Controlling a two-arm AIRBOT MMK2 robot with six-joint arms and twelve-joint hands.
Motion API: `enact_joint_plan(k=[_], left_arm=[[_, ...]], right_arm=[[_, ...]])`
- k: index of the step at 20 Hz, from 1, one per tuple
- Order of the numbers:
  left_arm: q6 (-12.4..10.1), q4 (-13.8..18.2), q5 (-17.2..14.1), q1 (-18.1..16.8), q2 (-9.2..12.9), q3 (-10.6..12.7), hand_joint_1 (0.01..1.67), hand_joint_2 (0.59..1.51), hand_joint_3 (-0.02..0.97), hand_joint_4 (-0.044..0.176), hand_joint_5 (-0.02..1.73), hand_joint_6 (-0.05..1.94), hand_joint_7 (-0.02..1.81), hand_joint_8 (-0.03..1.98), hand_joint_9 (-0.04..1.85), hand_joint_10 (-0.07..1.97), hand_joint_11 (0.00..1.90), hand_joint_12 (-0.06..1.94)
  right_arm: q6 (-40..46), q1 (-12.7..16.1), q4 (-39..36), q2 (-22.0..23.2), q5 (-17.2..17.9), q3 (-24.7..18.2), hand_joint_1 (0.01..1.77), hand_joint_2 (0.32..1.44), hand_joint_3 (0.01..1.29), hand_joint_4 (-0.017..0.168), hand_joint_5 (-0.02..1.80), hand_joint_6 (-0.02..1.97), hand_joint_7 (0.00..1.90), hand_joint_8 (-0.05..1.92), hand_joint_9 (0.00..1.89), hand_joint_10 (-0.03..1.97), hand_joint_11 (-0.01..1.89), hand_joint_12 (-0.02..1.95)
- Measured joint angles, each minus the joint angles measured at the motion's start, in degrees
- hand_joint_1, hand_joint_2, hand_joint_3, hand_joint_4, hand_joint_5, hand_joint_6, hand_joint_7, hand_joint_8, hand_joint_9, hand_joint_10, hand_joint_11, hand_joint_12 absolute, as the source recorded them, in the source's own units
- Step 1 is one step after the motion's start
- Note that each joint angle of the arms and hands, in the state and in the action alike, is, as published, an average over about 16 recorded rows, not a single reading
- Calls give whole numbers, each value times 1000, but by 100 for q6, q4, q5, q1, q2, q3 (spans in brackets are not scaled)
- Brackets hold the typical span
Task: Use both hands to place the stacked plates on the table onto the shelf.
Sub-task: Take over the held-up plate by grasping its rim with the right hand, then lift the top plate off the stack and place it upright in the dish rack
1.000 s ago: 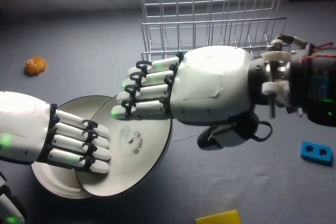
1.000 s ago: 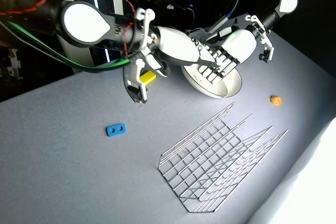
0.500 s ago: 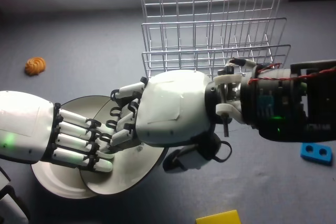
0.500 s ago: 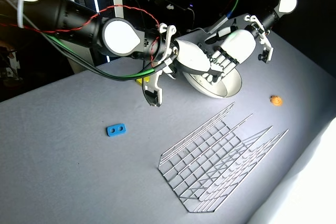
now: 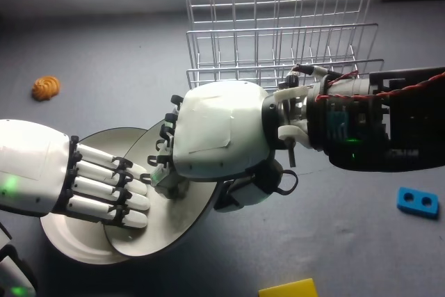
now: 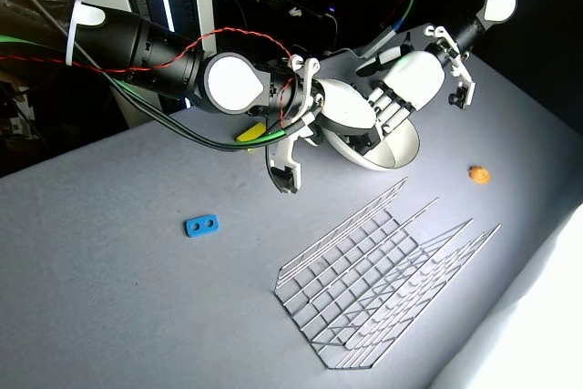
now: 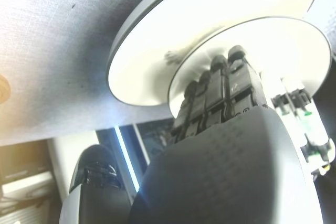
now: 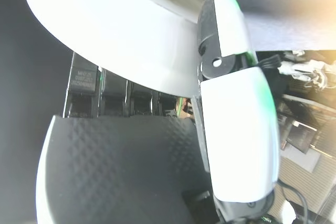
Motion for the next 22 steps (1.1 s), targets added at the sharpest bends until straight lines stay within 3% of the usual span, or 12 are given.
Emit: enact_joint_plan(k=[7, 10, 16, 22], left_arm=[[-73, -164, -43, -248, 30, 171, 16, 1071, 21, 0, 0, 8, 2, -18, 22, 7, 12, 7], [-182, -233, -82, -399, 79, 296, 16, 1073, 22, 2, 4, 13, 9, -17, 22, 7, 11, 7], [-552, -392, -161, -765, 274, 548, 15, 1077, 22, 3, 14, 20, 20, -15, 22, 7, 12, 7], [-1008, -345, -249, -1110, 557, 709, 15, 1081, 22, 3, 19, 20, 20, -15, 21, 7, 12, 7]], right_arm=[[-43, 8, 10, -73, 129, 79, 1099, 1056, 14, 1, 685, 778, 775, 786, 920, 348, 751, 1337], [14, 43, 16, -79, 137, 76, 1110, 1053, 14, 0, 694, 845, 784, 883, 924, 525, 752, 1341], [178, 223, 25, 38, 66, -77, 1145, 1050, 13, 6, 741, 937, 823, 1005, 935, 729, 734, 1352], [327, 503, 127, 260, -94, -388, 1215, 1048, 12, 2, 800, 981, 872, 992, 909, 1033, 720, 1369]])
